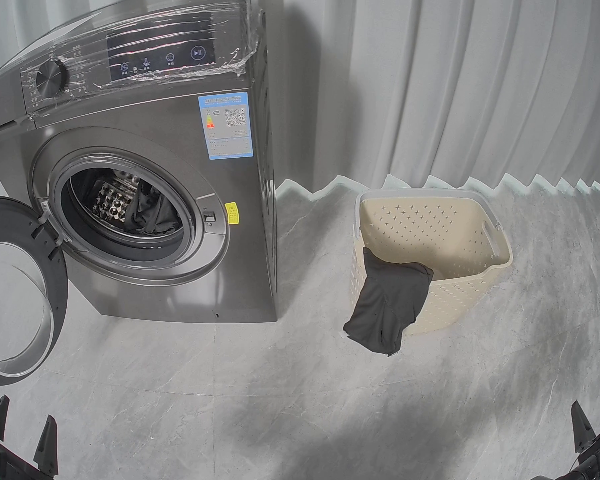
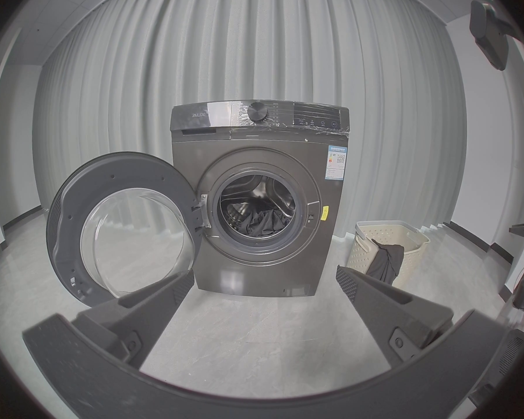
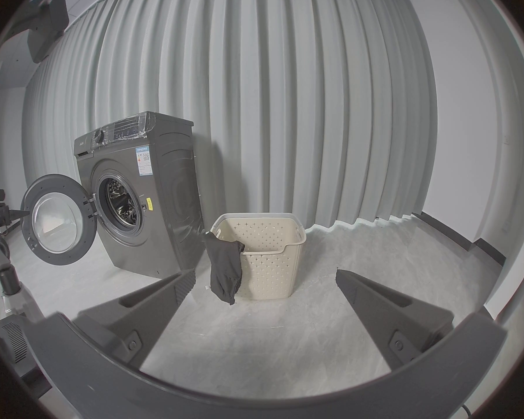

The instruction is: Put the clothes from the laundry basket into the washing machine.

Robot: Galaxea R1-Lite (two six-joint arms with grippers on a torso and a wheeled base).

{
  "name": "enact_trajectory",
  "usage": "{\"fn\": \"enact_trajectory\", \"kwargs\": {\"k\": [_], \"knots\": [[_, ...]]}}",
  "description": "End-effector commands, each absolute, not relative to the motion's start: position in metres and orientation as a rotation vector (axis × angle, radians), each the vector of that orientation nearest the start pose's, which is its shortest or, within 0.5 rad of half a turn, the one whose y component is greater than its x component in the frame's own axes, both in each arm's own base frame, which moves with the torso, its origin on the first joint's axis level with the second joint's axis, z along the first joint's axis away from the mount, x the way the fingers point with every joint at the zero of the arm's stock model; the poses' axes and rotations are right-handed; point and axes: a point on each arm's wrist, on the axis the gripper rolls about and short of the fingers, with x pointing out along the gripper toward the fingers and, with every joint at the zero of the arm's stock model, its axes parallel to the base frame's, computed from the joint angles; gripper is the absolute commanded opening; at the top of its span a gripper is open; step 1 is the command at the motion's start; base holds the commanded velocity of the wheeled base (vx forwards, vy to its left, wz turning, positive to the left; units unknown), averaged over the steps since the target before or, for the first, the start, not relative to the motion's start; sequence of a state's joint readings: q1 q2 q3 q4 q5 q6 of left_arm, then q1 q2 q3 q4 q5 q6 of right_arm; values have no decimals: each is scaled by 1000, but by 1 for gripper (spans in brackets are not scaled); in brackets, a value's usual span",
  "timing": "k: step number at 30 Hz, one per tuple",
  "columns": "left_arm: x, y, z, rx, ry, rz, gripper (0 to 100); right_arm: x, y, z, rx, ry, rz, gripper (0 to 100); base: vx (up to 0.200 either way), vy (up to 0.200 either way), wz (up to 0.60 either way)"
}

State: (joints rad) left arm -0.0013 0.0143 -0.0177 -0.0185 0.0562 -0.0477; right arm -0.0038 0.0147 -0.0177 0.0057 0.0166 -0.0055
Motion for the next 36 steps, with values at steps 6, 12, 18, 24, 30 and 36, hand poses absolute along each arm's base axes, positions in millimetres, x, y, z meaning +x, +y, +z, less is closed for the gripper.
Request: {"fn": "enact_trajectory", "kwargs": {"k": [6,12,18,24,30,36], "knots": [[-23,1,78,-48,-23,55,100,-23,0,76,-1,5,12,100,0,-167,0],[-23,1,78,-50,-21,55,100,-23,0,76,5,6,6,100,0,-200,0],[-23,1,78,-48,-21,55,100,-24,0,79,-2,-11,-6,100,0,-200,0],[-23,1,78,-48,-23,53,100,-18,1,158,21,-63,93,100,0,-33,0],[-23,1,78,-47,-23,53,100,51,9,166,154,280,256,100,0,0,0],[-23,1,78,-48,-21,55,100,117,35,160,153,389,412,100,0,0,0]]}}
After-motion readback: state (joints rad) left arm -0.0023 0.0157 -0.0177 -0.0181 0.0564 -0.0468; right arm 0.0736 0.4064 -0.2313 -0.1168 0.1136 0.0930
